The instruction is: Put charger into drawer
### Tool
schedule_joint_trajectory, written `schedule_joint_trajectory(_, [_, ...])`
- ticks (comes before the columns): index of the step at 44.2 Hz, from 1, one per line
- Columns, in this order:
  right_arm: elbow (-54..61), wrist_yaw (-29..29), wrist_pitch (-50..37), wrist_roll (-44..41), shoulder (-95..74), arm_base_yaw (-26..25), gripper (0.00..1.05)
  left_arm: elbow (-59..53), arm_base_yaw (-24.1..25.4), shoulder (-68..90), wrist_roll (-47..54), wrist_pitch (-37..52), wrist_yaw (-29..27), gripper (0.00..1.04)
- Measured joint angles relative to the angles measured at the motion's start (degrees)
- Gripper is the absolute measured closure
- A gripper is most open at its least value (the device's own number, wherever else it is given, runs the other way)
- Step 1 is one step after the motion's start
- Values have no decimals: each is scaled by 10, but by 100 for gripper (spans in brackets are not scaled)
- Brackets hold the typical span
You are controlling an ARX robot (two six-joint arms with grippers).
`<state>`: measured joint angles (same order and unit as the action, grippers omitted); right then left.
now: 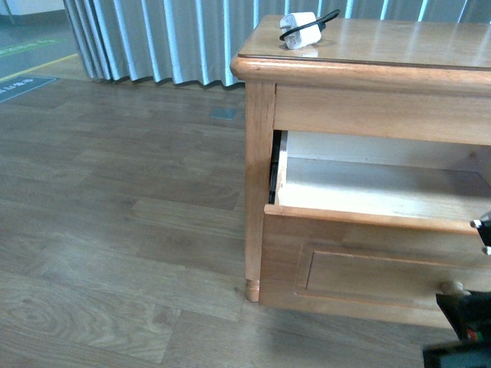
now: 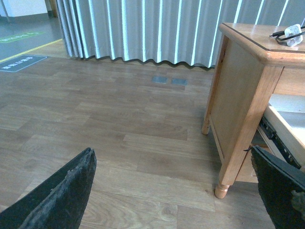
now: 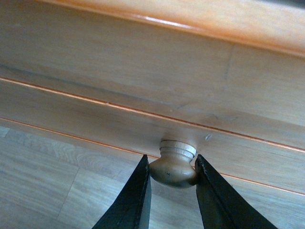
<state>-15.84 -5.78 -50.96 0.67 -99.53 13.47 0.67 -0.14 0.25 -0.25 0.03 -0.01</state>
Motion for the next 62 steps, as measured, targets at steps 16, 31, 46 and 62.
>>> schedule_joint_trajectory(16, [53,19,169,17,236,-3,33,0,0,0,0,0,0,6])
schedule_joint_trajectory(31, [39,40,511,9,624,-71,9,0,0,0,0,0,0,6])
schedule_joint_trajectory(46, [48,178,647,5,871,-213,8,0,0,0,0,0,0,6])
schedule_joint_trajectory(62, [94,195,613,29,907,-299,8,0,0,0,0,0,0,6])
